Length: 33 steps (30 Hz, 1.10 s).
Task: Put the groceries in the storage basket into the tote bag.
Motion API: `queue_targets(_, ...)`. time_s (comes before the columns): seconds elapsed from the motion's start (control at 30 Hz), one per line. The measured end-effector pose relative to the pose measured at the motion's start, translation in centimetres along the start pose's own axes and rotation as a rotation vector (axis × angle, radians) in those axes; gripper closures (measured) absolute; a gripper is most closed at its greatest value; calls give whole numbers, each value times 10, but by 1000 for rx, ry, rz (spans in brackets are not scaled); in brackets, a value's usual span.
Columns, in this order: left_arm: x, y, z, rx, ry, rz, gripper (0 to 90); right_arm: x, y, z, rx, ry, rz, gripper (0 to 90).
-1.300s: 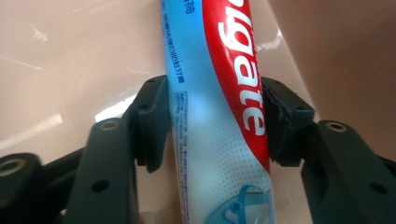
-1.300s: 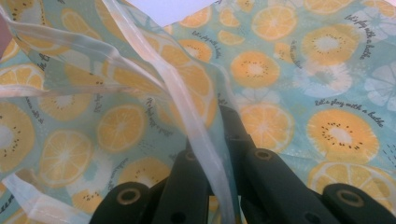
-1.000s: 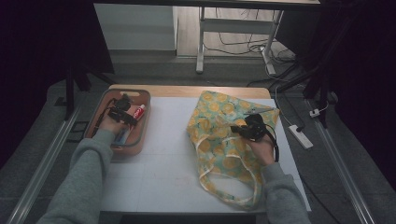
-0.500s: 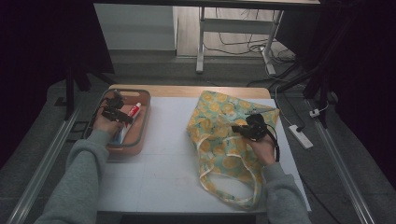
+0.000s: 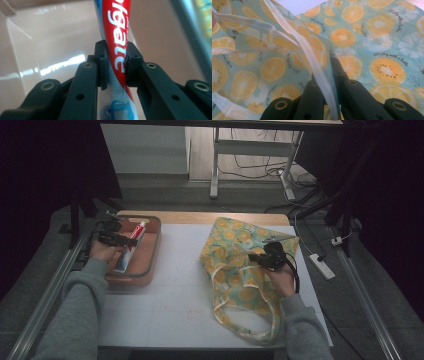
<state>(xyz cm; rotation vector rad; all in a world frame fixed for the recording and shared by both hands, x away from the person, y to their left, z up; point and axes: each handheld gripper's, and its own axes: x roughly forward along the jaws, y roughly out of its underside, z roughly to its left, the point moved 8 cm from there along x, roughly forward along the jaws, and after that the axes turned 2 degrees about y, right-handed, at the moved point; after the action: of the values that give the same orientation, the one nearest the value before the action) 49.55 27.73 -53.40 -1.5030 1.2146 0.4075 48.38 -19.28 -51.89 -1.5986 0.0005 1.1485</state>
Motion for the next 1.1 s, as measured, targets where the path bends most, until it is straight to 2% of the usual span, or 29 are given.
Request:
queue_targets(0.23, -25, -5, -10, 24, 35, -60, 759, 2, -2, 4, -12, -3, -1, 900)
queue_targets(0.43, -48, -11, -27, 72, 68, -101, 759, 1, -4, 4, -8, -4, -10, 900)
queue_targets(0.87, -78, -4, -89, 197, 219, -148, 759, -2, -15, 13, 5, -35, -48, 900)
queue_targets(1.03, -81, 4, -116, 247, 277, -150, 759, -4, -23, 17, 9, -38, -68, 900)
queue_targets(1.1, -79, 8, -125, 271, 283, -143, 759, -4, -26, 18, 11, -43, -75, 900)
